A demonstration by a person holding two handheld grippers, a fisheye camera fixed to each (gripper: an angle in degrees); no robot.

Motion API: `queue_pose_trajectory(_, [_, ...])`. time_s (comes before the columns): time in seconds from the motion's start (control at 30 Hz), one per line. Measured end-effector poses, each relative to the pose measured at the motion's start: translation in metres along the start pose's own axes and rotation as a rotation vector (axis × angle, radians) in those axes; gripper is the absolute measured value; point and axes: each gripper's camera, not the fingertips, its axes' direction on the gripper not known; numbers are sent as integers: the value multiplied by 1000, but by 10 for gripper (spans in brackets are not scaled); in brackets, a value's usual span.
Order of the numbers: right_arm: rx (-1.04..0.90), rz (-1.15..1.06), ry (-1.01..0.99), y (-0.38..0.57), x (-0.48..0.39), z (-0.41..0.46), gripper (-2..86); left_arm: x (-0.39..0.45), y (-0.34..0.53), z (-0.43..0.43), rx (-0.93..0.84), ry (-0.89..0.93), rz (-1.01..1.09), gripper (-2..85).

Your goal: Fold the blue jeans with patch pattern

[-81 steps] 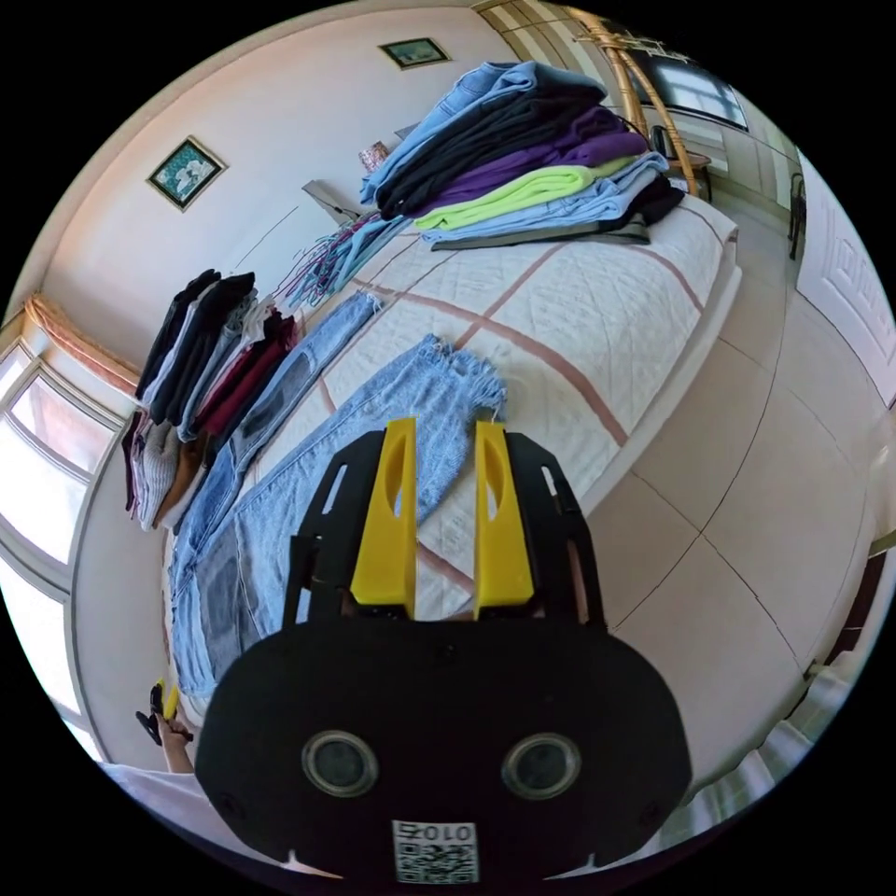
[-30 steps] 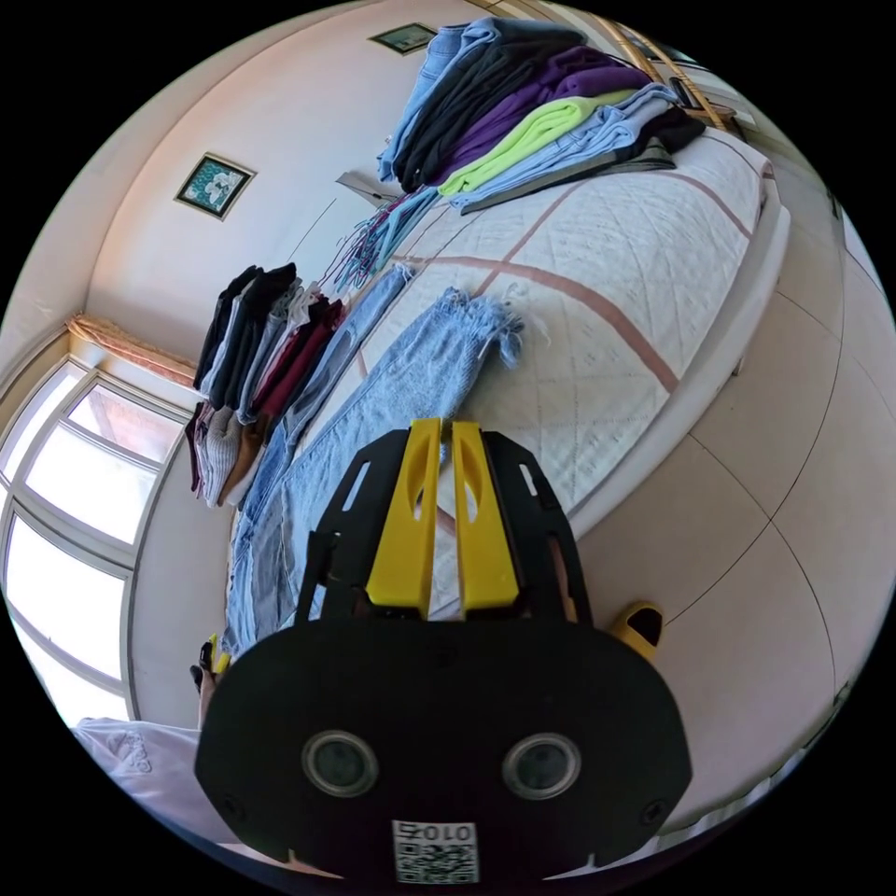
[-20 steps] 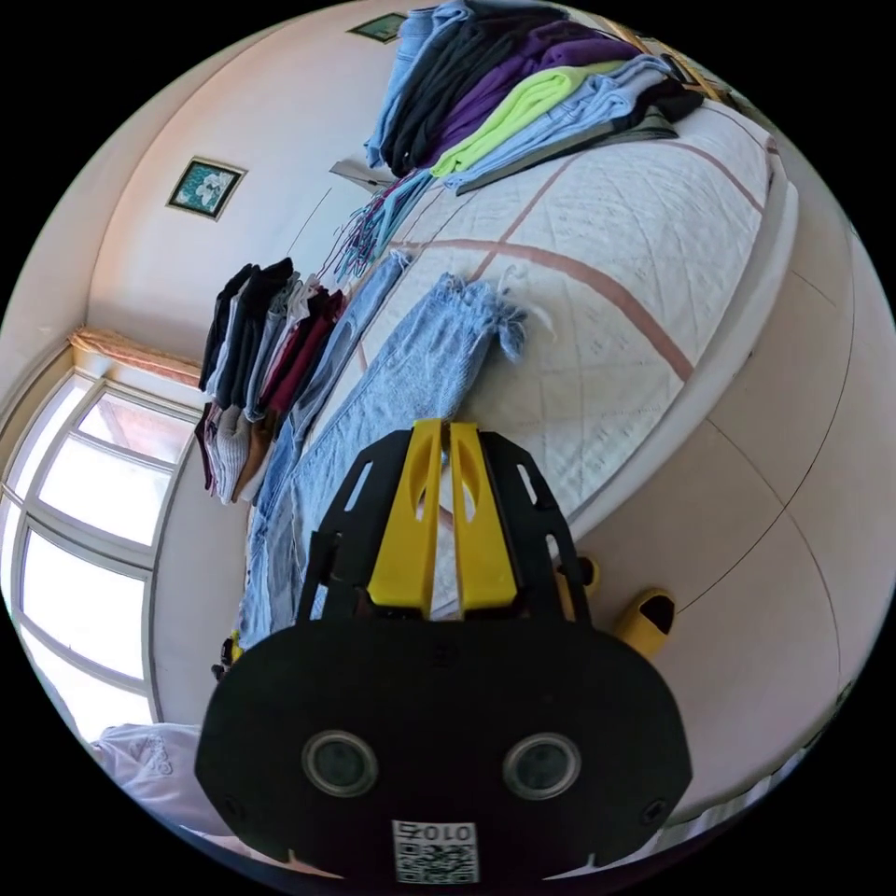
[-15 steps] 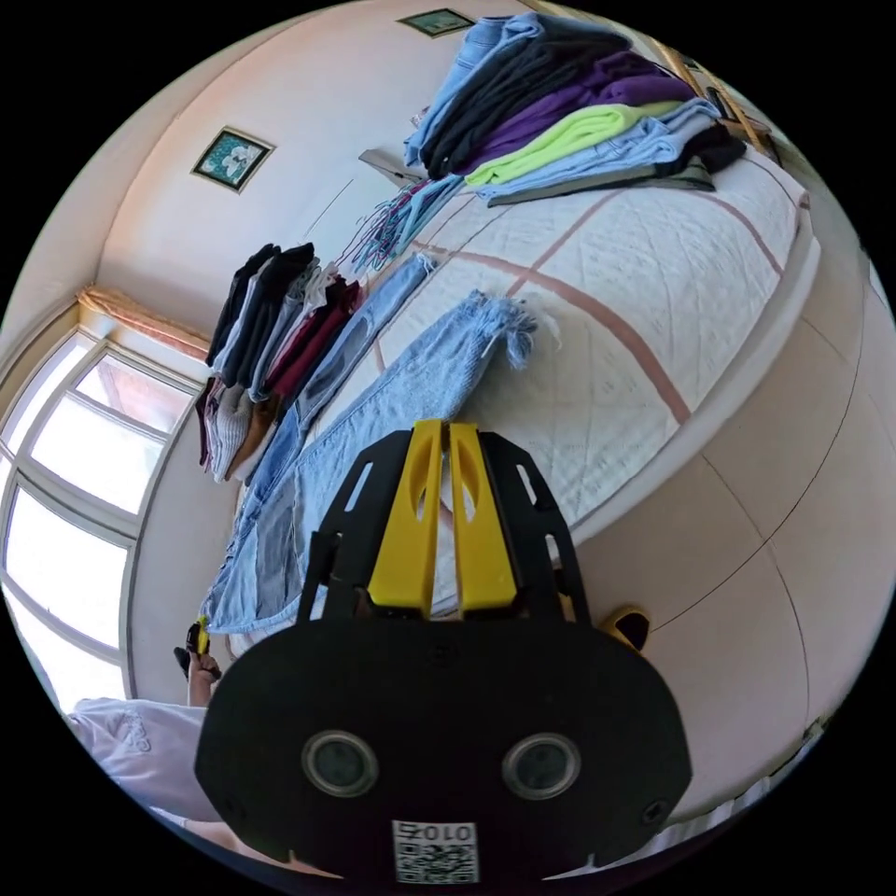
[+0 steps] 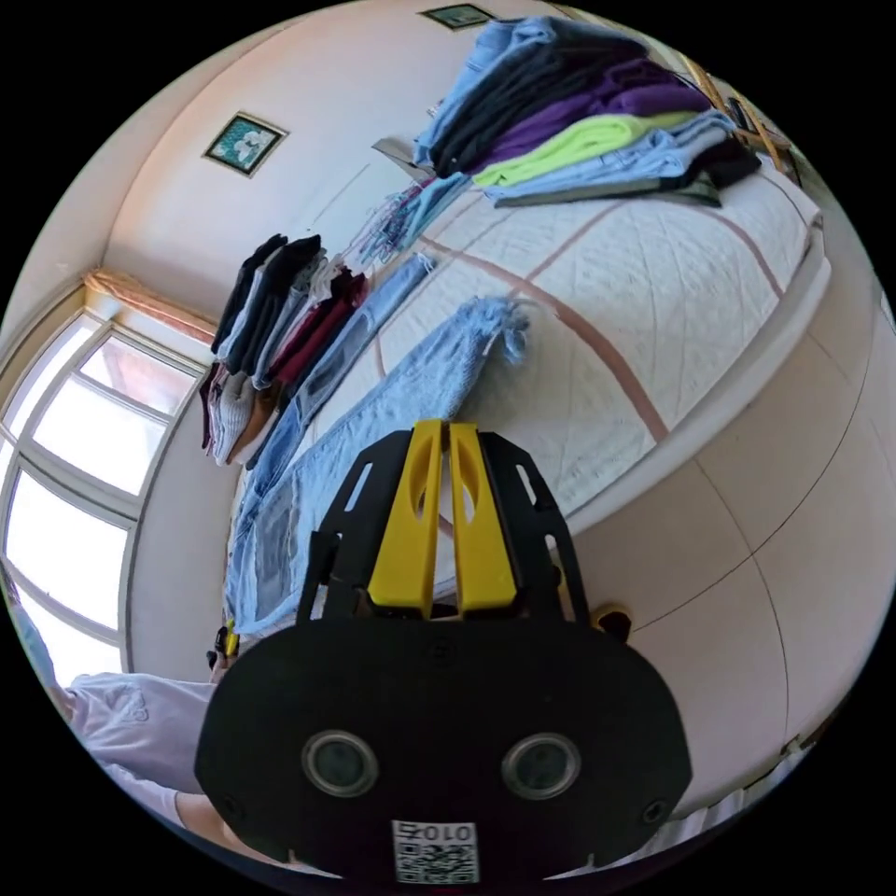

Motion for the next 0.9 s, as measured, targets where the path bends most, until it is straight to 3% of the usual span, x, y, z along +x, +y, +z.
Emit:
queue_pose_trajectory(0.17, [40, 62, -62, 24, 7, 15, 43, 3, -4, -19, -16, -81, 76, 48])
queue_pose_trajectory(0.23, [56, 81, 19, 34, 0, 11, 47, 4, -1, -34, 29, -110, 76, 44])
queue_pose_trajectory(0.33, [251, 102, 218, 61, -32, -20, 48, 32, 5, -65, 191, -299, 116, 38])
queue_pose_trajectory(0.43, [316, -169, 298, 76, -116, -17, 40, 108, -6, -39, 211, -486, 389, 27])
queue_pose_trajectory(0.5, [190, -364, 337, 78, -177, 24, 38, 152, -17, 14, 88, -524, 597, 19])
queue_pose_trajectory(0.57, [155, -411, 346, 82, -201, 54, 34, 177, -22, 89, -48, -554, 744, 10])
queue_pose_trajectory(0.7, [72, -362, 338, 92, -214, 104, 27, 148, -20, 160, -163, -585, 685, 3])
queue_pose_trajectory(0.77, [-30, -333, 407, 95, -209, 128, 25, 120, -14, 168, -112, -481, 627, 2])
queue_pose_trajectory(0.83, [4, -351, 377, 101, -210, 128, 22, 102, -19, 167, -104, -361, 522, 3])
queue_pose_trajectory(0.9, [-79, -302, 324, 97, -214, 122, 25, 111, -18, 166, -74, -359, 479, 5])
